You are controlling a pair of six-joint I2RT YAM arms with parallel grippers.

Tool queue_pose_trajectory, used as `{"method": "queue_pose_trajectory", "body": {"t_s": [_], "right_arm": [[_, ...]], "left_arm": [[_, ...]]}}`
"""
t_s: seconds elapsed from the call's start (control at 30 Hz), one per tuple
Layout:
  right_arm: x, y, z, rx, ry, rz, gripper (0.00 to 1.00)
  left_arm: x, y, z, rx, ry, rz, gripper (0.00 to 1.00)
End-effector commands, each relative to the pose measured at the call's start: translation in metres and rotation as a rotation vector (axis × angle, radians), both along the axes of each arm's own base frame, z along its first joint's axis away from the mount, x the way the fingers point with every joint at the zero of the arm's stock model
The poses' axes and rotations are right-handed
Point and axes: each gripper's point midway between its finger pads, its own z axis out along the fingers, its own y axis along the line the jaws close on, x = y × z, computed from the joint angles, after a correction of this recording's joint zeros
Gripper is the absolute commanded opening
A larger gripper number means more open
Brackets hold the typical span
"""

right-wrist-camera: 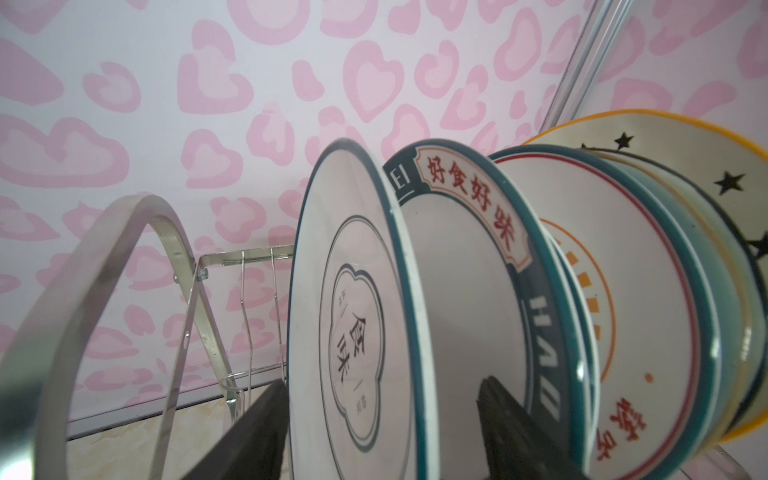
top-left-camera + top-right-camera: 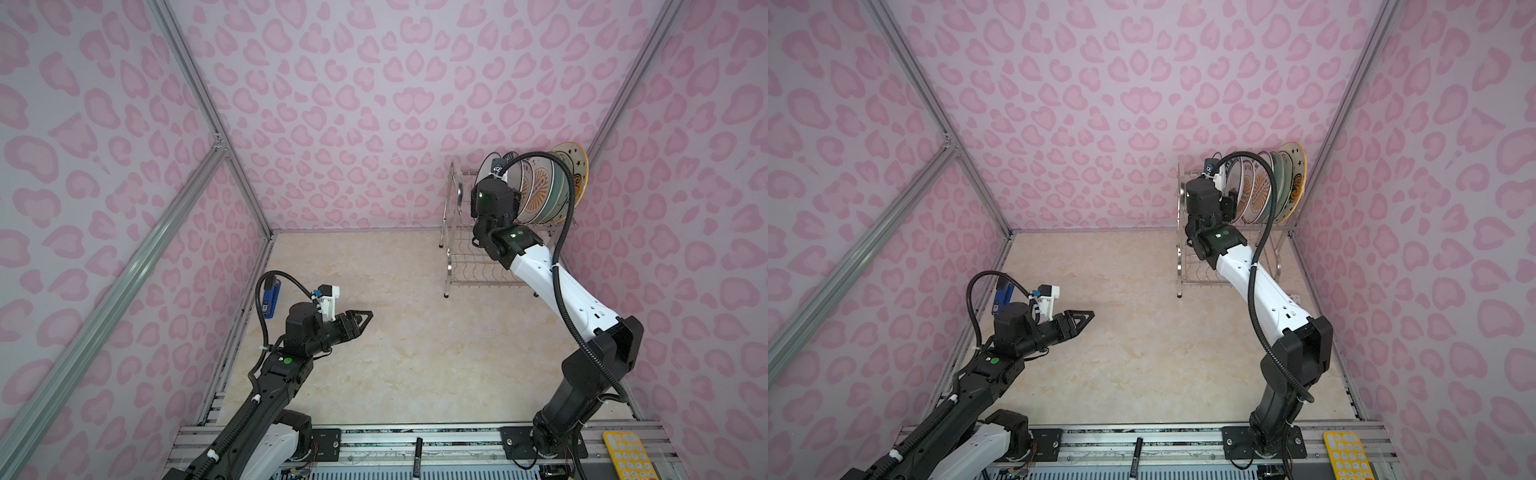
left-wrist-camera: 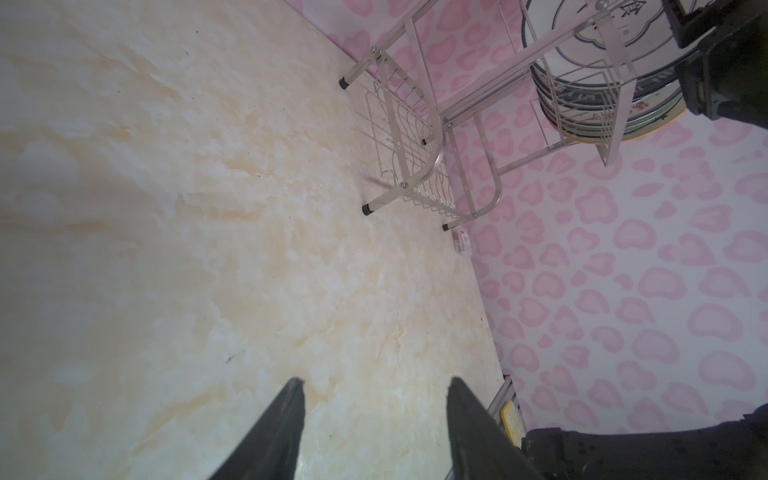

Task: Load the plates into the dish rack
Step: 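Open the right gripper and withdraw it from the rack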

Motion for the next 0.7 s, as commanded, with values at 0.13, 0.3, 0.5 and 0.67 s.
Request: {"method": "queue_pose_trajectory", "body": {"t_s": [0.13, 0.3, 0.5, 0.67], "right_arm": [[-0.011, -0.005, 0.015, 0.023, -0.057, 0.001, 0.77], [-0.024, 0.003, 0.024, 0.028, -0.092, 0.028, 0.85], [-0.042, 0.010, 0.044, 0.030, -0.139, 0.079, 0.99], [-0.062, 0.007, 0.058, 0.037, -0.177, 0.110, 0.99]], "left_arm": [[0.004, -0.001, 0.010, -0.014, -0.038, 0.003, 0.58], [0.006, 0.000, 0.010, -0.008, -0.041, 0.011, 0.60], [0.010, 0.004, 0.020, 0.045, -0.064, 0.017, 0.62], [0.015, 0.006, 0.036, 0.078, -0.106, 0.027, 0.77]]}}
